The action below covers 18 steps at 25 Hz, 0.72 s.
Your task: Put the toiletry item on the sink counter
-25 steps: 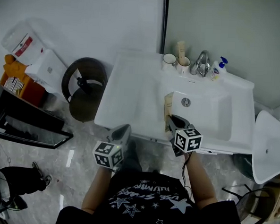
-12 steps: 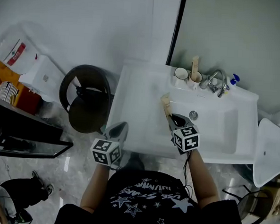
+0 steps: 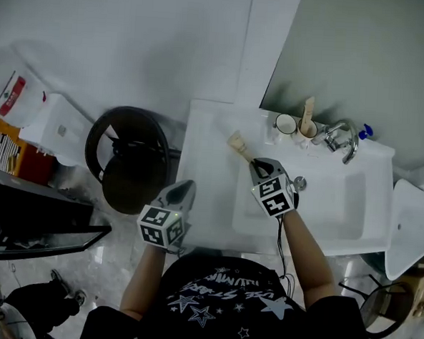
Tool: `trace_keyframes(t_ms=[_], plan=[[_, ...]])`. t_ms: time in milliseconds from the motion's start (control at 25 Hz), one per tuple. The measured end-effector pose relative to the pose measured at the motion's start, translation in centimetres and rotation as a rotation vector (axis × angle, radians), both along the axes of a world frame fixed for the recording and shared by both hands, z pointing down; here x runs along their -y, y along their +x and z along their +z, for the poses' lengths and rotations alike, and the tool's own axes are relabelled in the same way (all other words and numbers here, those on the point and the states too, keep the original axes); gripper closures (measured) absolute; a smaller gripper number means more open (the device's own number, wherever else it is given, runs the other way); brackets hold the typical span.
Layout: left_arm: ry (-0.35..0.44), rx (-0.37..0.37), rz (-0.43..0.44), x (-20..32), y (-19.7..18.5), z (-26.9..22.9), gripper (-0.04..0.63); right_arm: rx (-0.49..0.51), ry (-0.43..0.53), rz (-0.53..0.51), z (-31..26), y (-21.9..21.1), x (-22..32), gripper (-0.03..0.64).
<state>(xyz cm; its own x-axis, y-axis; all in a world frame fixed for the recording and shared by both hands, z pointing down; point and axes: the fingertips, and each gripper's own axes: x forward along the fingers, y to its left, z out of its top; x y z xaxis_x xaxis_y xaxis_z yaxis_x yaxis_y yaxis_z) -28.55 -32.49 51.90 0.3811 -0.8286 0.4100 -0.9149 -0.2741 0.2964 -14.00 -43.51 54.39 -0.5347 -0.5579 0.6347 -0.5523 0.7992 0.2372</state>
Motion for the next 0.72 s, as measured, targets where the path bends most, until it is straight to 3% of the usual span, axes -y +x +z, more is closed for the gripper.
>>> trace_keyframes(t_ms=[160, 360, 720], plan=[[-0.007, -0.008, 0.023, 1.6, -0.7, 0.4, 0.575, -0.108, 0.019, -0.035, 1.2, -2.1, 2.0, 0.581], [-0.012, -0.010, 0.047, 3.0, -1.4, 0.9, 0.575, -0.291, 0.174, -0.157, 1.7, -4.3, 4.5, 0.581], [-0.020, 0.014, 0.072, 4.9, -2.1, 1.9, 0.575, -0.450, 0.236, -0.232, 4.0, -7.1, 8.2, 0.583]])
